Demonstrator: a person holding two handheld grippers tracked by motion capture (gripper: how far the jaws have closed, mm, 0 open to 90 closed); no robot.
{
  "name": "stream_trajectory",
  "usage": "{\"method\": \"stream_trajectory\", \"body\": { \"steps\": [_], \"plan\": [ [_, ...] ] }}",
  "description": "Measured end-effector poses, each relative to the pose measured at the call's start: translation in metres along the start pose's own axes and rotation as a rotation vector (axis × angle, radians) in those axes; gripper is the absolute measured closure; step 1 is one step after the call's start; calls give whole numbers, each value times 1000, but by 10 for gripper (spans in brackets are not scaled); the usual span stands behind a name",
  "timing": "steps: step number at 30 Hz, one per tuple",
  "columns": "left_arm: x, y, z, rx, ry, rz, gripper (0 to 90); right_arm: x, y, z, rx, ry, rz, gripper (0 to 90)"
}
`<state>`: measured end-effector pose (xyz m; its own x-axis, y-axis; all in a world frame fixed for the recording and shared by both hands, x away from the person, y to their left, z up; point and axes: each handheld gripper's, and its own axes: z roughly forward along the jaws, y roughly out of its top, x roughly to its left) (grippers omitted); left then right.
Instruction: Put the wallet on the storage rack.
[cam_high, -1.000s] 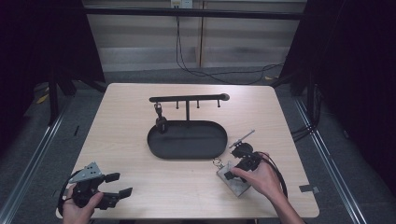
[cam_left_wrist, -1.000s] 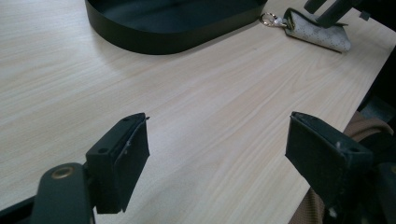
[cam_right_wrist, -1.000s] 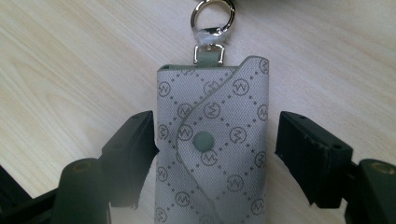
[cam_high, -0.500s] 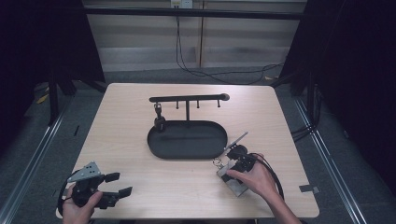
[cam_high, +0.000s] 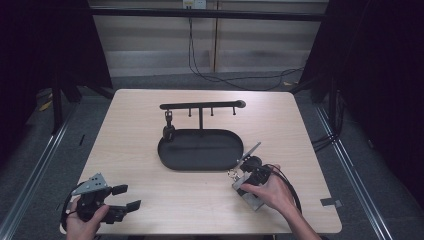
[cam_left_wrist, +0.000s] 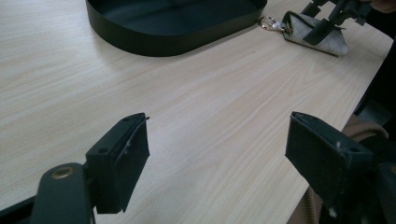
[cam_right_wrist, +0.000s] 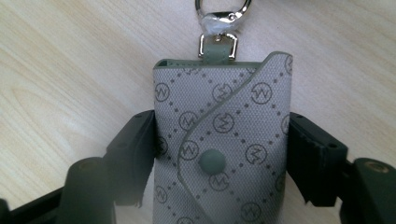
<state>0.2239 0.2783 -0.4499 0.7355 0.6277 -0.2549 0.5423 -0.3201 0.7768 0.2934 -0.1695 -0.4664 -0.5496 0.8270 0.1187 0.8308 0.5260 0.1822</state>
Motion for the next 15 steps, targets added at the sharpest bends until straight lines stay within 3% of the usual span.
{"method": "stream_trajectory", "body": {
  "steps": [4, 15],
  "plan": [
    [0, 1, 0, 2, -2, 5, 213, 3, 2, -2, 25, -25, -2, 340],
    [0, 0, 1, 13, -3, 7, 213, 3, 9, -13, 52, -22, 0, 344]
  ]
}}
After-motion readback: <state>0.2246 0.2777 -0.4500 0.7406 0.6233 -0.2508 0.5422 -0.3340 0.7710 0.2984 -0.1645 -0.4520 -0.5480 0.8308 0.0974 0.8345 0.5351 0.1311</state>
